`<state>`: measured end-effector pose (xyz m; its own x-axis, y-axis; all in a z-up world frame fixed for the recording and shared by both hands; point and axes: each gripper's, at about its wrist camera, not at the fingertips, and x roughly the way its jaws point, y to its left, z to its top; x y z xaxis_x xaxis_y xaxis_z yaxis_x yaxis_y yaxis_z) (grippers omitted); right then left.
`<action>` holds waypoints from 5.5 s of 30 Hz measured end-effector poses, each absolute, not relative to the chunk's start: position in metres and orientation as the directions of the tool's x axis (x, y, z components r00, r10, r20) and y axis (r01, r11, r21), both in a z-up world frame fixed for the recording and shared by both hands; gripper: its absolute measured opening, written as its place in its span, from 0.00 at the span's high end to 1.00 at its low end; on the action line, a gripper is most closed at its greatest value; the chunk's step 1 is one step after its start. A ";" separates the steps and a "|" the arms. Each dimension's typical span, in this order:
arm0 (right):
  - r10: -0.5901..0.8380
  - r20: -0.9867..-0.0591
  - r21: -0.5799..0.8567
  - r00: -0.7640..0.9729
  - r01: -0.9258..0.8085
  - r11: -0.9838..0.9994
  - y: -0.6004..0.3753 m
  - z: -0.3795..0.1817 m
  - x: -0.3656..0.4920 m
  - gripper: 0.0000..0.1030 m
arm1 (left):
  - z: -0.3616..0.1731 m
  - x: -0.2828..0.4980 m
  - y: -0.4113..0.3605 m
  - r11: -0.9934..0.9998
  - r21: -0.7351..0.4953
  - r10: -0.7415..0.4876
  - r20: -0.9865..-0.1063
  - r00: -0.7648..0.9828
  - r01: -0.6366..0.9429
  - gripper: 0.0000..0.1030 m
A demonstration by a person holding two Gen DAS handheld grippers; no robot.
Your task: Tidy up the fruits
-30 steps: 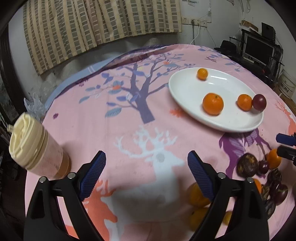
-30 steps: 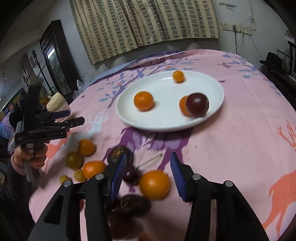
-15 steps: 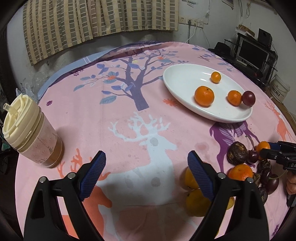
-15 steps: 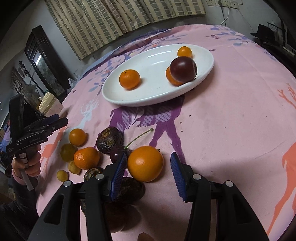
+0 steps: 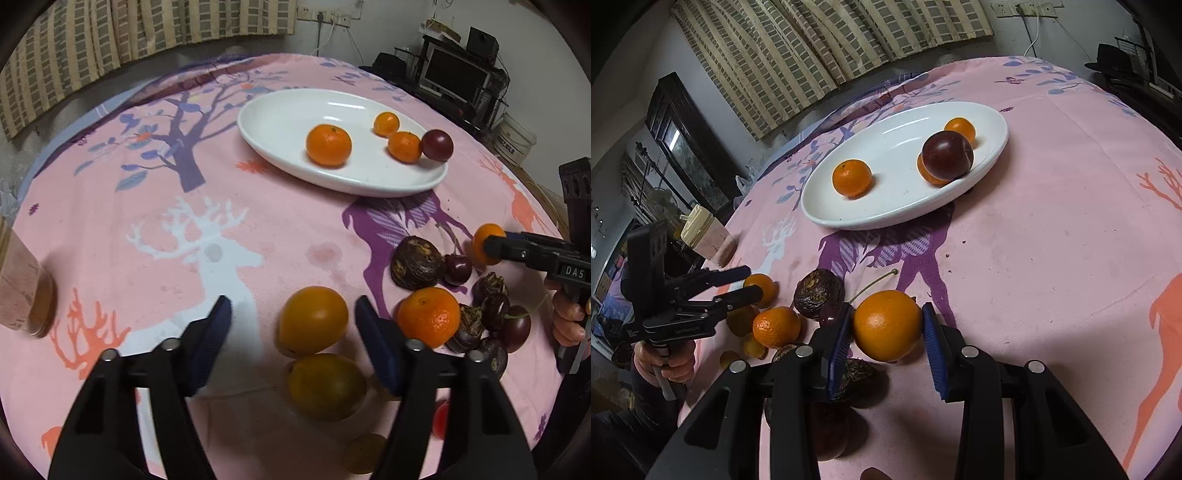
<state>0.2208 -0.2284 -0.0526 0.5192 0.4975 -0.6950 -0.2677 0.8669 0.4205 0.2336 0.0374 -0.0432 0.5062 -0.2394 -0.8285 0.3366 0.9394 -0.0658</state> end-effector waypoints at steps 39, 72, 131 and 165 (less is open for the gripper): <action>0.427 -0.578 0.250 0.695 -0.348 0.904 -0.203 0.007 0.293 0.44 | 0.041 0.324 0.004 0.986 -0.021 -0.133 -0.690 0.711 0.164 0.09; 0.574 -0.692 0.289 0.438 -0.560 0.776 -0.211 -0.035 0.130 0.44 | -0.018 0.214 0.067 0.987 -0.032 -0.125 -0.769 0.627 0.158 0.07; 0.372 -0.603 0.310 0.706 -0.222 0.924 -0.235 -0.010 0.317 0.61 | 0.006 0.358 -0.027 0.958 -0.147 -0.267 -0.769 0.581 0.246 0.61; 0.439 -0.586 0.132 0.680 -0.455 0.881 -0.193 -0.012 0.193 0.39 | -0.006 0.204 0.101 0.992 -0.122 -0.086 -0.723 0.686 -0.005 0.05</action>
